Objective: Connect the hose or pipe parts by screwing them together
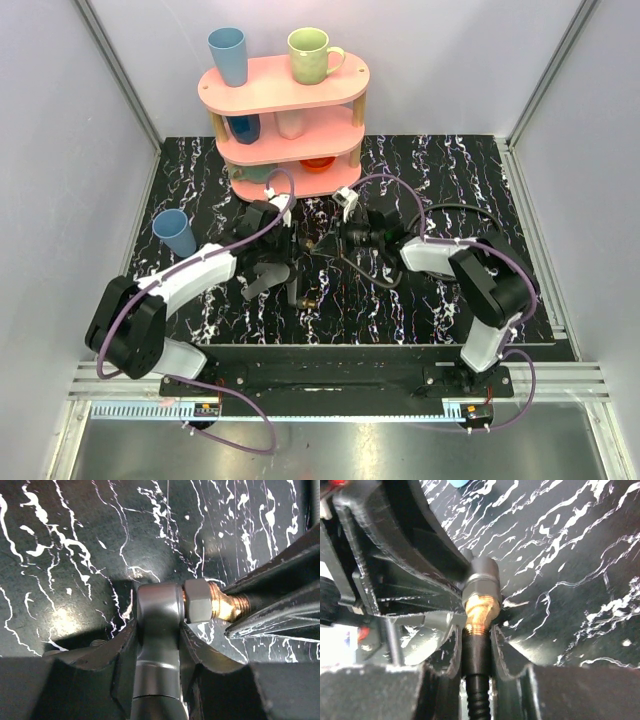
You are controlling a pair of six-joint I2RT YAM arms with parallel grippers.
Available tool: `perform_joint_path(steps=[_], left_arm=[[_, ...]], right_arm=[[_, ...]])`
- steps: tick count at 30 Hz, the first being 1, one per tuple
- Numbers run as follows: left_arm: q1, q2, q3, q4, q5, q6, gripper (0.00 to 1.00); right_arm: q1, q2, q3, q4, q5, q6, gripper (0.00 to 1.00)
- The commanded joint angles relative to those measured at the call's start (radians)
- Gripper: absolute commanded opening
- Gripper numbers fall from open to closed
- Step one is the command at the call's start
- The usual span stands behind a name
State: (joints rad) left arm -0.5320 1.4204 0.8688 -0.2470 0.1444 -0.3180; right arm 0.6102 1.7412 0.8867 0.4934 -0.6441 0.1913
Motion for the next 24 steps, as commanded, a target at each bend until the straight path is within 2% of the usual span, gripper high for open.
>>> perform_joint_path(steps=[1, 6, 8, 11, 12, 13, 14, 16, 17, 19, 21, 22, 24], left_arm=[[-0.052, -0.090, -0.063, 0.282, -0.003, -0.050, 0.00], [-0.069, -0.087, -0.076, 0.296, -0.095, -0.046, 0.00], [-0.069, -0.089, -0.080, 0.298, -0.111, -0.050, 0.00], [-0.069, -0.087, -0.077, 0.288, -0.115, -0.052, 0.00], [-0.069, -0.089, -0.071, 0.279, -0.106, -0.050, 0.00], [-0.069, -0.089, -0.065, 0.269, -0.105, -0.047, 0.00], [-0.068, -0.087, -0.057, 0.256, -0.105, -0.041, 0.00], [-0.063, -0.080, -0.022, 0.194, -0.094, -0.029, 0.00], [-0.059, -0.077, 0.005, 0.169, -0.097, -0.018, 0.00], [-0.045, -0.069, 0.025, 0.098, -0.101, -0.009, 0.00], [-0.016, -0.066, 0.045, 0.040, -0.085, 0.000, 0.00], [-0.005, -0.060, 0.052, 0.020, -0.085, 0.003, 0.00], [0.023, -0.051, 0.075, -0.041, -0.091, 0.016, 0.00]], right_arm=[[-0.056, 0.078, 0.096, 0.388, -0.108, 0.599, 0.00], [-0.064, 0.144, 0.064, 0.530, -0.083, 0.986, 0.00], [-0.064, 0.158, 0.038, 0.594, -0.071, 1.069, 0.00], [-0.066, 0.140, 0.012, 0.587, -0.046, 1.067, 0.00], [-0.066, 0.136, 0.009, 0.580, -0.052, 1.060, 0.04], [-0.067, 0.127, 0.011, 0.562, -0.063, 1.053, 0.11], [-0.070, 0.118, 0.009, 0.550, -0.071, 1.028, 0.25], [-0.075, 0.078, 0.001, 0.477, -0.078, 0.987, 0.37], [-0.082, 0.060, 0.000, 0.441, -0.074, 0.932, 0.49], [-0.089, 0.002, -0.003, 0.319, -0.052, 0.863, 0.61], [-0.099, -0.040, -0.002, 0.225, -0.017, 0.756, 0.82], [-0.104, -0.075, 0.009, 0.142, -0.012, 0.725, 0.99], [-0.118, -0.107, 0.012, 0.082, 0.003, 0.651, 1.00]])
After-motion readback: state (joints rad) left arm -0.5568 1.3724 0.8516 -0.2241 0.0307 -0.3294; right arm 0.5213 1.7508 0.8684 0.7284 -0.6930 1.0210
